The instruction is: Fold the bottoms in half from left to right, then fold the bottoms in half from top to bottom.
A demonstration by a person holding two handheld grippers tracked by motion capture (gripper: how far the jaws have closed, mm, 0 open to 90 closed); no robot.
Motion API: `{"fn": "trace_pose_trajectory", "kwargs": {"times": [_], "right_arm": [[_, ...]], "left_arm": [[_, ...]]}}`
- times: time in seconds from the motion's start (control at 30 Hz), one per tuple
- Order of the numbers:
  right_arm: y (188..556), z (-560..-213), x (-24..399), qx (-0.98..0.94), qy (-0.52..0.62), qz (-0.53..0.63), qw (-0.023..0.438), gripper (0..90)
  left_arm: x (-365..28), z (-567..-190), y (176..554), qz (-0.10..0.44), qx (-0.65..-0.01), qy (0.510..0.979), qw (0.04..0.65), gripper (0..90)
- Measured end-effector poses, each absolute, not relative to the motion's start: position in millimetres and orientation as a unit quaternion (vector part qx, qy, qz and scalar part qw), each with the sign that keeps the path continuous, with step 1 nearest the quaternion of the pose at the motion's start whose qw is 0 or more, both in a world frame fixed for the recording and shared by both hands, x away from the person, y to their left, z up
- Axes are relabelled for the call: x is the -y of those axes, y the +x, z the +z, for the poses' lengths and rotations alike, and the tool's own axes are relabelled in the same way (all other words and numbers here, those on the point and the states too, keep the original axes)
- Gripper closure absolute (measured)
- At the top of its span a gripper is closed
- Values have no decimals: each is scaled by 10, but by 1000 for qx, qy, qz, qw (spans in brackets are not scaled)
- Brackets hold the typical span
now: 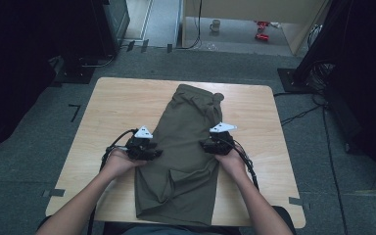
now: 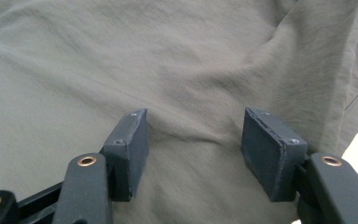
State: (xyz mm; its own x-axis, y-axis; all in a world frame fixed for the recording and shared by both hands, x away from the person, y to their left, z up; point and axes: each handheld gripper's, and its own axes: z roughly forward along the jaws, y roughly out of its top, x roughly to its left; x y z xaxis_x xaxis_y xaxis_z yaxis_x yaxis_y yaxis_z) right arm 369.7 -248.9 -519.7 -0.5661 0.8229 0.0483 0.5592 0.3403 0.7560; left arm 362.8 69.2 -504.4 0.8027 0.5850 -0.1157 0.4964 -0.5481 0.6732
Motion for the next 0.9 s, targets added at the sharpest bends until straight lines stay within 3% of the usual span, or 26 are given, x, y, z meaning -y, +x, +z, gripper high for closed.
{"fn": "trace_pose_trajectory", "kwargs": {"times": [0.9], "right_arm": [[3400,-5189,2298,-821,395,382,157,401]], "left_arm": [[-849,-5026,3134,43,-316,878,358,456]]}}
